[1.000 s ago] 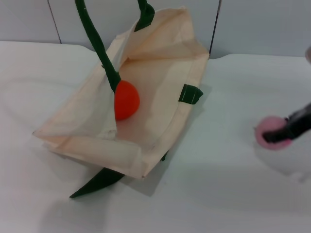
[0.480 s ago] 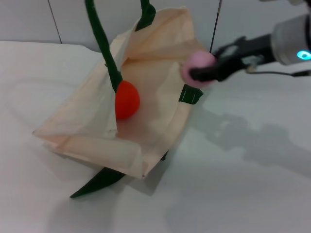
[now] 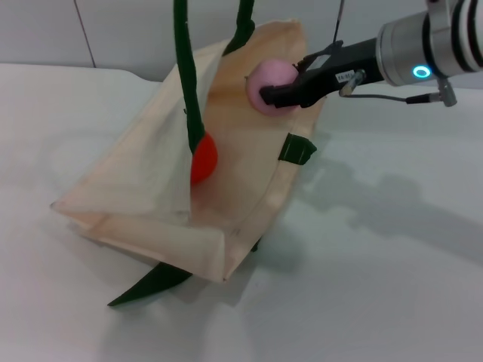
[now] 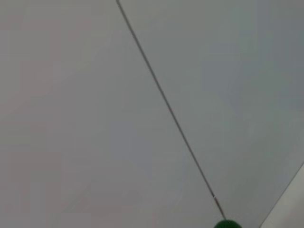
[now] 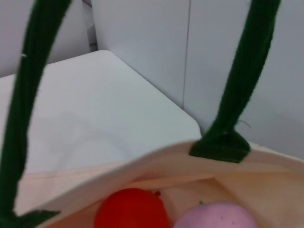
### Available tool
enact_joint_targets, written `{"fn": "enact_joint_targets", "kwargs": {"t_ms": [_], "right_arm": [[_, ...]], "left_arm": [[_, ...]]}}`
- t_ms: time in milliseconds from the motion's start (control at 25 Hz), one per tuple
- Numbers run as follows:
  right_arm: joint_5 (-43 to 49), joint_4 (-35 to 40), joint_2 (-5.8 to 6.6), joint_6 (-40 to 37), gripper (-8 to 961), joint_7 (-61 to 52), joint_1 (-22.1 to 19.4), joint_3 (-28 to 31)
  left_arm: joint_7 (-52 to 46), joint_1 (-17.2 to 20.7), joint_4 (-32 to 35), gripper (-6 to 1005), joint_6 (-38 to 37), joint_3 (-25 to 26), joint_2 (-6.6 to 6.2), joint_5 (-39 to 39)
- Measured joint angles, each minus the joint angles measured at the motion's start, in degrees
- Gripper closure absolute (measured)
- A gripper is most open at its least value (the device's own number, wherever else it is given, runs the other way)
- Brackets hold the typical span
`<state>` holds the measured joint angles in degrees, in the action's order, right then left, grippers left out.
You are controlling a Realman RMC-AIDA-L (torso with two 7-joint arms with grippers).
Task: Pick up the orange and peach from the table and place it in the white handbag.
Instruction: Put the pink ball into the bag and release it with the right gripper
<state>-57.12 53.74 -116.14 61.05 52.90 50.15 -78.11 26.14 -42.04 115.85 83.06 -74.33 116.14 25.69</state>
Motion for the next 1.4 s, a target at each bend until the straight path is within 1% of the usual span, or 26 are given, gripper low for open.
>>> {"fn": "enact_joint_targets", "kwargs": {"t_ms": [240,520,640,880,1160,1400], "right_arm": [[-2.3,-5.5,-0.05,-3.4,439,3.4,2.1,0.0],[-8.8,-6.7,-0.12,-4.3,441,9.4,2.3,-0.5],[-10.6,-7.6,-0.14,-4.3,441,10.7,3.2,-0.5],[-10.9,-11.9,0.0,-5.1,442,11.9,5.8,-0.4],[-11.1,-14.3,0.0,-7.8,446,11.9,5.9,0.2],[-10.7,-14.4,0.03,-8.2,274,11.7,5.9,0.2]], "left_arm": [[-0.3,-0.5,0.1,827,-0.3,-0.3,-0.06,1.0],[-0.6,-1.1,0.1,823,-0.4,-0.7,-0.03,1.5],[-0.6,-1.2,0.2,821,-0.5,-1.0,-0.01,1.5],[-0.7,-1.3,0.2,818,-0.5,-1.0,0.02,1.5],[-1.3,-1.4,0.2,814,-0.3,-1.4,0.05,1.5],[-1.5,-1.2,0.2,810,-0.4,-1.9,0.05,1.5]]}}
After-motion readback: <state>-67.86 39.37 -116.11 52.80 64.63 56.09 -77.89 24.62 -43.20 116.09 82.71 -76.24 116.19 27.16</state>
